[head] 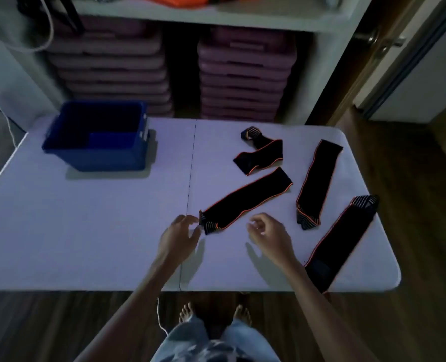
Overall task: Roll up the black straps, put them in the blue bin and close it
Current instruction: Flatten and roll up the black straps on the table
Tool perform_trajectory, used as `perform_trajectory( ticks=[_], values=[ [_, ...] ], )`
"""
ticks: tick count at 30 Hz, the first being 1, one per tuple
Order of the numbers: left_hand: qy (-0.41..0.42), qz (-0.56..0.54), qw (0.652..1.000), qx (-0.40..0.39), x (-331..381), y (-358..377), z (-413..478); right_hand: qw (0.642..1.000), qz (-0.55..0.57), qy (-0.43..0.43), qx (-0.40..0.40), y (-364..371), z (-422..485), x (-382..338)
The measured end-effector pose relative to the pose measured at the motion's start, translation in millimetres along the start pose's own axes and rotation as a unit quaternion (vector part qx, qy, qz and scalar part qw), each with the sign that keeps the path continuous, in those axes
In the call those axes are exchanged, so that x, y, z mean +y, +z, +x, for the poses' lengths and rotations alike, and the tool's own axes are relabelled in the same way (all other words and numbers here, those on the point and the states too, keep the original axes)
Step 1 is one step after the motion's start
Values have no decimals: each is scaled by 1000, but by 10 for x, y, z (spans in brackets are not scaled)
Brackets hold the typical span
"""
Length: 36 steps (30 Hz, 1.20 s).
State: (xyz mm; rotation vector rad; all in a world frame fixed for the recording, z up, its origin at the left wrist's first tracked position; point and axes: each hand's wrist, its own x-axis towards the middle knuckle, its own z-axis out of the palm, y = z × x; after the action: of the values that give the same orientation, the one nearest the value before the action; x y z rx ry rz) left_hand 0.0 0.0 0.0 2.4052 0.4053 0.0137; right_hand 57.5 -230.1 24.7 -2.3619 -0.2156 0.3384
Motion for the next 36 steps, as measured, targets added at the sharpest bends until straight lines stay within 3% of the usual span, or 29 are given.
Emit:
perform_trajectory(
  ticks=[8, 16, 19, 22, 27, 32, 36],
  values=[
    [73, 142, 983, -89, -238, 167, 328, 986, -137, -83, -51, 677, 293, -154],
    [79, 62, 991, -86, -311, 270, 436, 978, -175, -106, -40, 918, 443, -140],
    [79, 7, 995, -69, -255, 191, 486, 991, -100, -86, 2, 777, 434, -201],
    [114, -56, 992, -25, -34, -47, 608, 996, 57, -62, -16, 436, 510, -348],
    [135, -220, 965, -58, 684, -699, 867, 979, 195, -56, -1, -324, 702, -828],
    [122, -338, 933, 9, 1326, -1057, 1027, 930, 356, -84, 30, -928, 777, -1286],
    [140, -391, 909, 19, 1600, -1258, 1042, 917, 369, -153, -9, -1250, 756, -1460]
  ],
)
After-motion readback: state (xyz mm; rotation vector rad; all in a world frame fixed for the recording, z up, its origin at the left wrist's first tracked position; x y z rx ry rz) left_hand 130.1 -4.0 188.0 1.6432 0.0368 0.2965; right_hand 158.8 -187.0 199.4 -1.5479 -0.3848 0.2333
